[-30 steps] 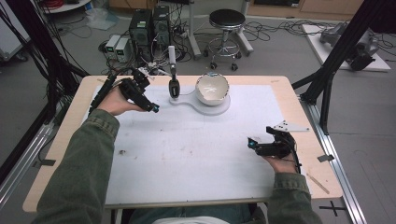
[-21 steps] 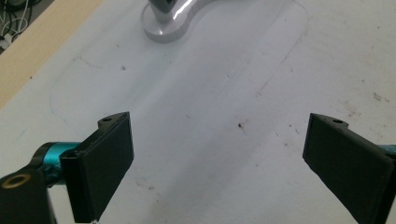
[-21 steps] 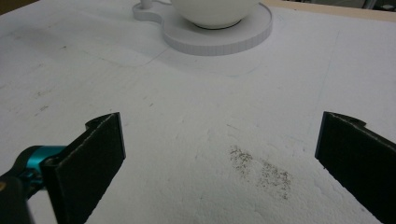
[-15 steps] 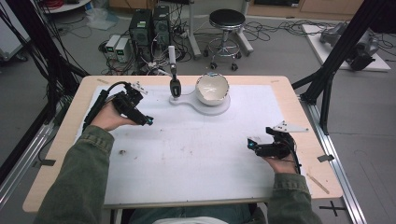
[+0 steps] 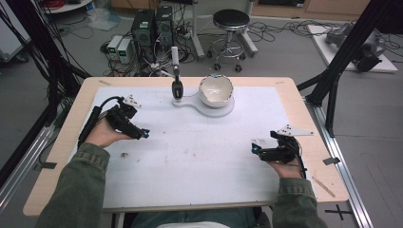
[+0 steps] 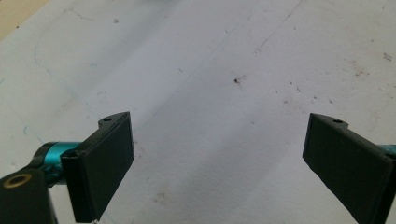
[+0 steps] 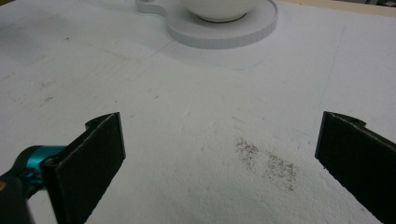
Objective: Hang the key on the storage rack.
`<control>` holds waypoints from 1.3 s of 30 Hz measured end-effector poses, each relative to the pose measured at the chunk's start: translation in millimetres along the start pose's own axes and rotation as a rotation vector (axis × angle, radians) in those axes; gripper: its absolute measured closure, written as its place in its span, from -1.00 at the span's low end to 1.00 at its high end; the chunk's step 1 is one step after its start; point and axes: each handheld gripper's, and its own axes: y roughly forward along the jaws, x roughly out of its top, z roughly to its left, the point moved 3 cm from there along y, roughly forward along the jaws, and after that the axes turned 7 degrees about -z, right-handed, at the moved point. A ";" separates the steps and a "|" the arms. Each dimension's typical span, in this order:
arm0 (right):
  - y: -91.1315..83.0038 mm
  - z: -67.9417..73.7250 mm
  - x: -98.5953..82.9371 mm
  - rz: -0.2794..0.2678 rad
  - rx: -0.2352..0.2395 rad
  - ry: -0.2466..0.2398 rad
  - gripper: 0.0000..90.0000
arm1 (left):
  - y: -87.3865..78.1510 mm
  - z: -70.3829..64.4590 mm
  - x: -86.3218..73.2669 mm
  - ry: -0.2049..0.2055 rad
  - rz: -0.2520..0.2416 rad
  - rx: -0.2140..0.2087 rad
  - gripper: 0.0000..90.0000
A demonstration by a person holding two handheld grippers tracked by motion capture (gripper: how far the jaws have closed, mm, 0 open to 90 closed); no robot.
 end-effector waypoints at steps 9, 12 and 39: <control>-1.4 -3.0 -2.6 -0.005 -0.007 0.020 -0.99 | -11.5 0.1 -27.1 -0.013 -0.020 0.035 -0.79; -0.7 -2.1 -3.1 0.002 -0.006 0.016 -0.99 | -13.1 -0.2 -39.9 -0.029 -0.028 0.036 -0.79; -2.5 -3.1 -4.6 0.000 -0.004 0.026 -0.99 | -26.3 -21.8 -98.3 -0.051 -0.094 0.053 -0.79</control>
